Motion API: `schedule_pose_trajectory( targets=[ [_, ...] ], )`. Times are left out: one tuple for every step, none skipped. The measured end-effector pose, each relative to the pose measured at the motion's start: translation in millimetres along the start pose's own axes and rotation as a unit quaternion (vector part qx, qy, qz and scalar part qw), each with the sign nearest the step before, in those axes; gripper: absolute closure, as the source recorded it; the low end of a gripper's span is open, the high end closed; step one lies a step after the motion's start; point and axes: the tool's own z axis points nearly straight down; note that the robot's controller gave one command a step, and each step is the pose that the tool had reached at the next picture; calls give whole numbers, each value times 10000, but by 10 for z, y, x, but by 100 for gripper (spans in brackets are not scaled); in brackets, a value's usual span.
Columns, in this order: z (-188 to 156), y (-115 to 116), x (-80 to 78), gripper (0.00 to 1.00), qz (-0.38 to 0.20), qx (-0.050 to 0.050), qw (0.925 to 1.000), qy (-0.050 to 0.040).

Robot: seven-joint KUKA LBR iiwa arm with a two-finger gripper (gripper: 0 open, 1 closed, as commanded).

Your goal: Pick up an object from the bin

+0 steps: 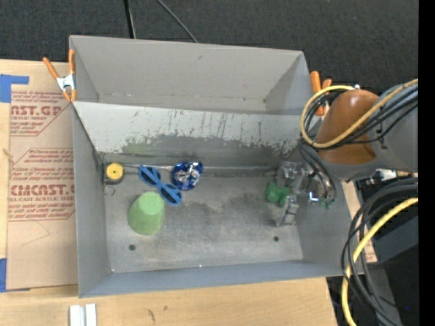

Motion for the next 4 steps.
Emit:
schedule_pose_trajectory(
  targets=[
    [-41,7,-38,100,0,-2,10000,-67],
    [-1622,143,41,100,-33,5,10000,-28],
    [-1573,140,57,0,-30,5,10000,14],
    [-206,86,-116,0,435,5,9990,43]
  ],
)
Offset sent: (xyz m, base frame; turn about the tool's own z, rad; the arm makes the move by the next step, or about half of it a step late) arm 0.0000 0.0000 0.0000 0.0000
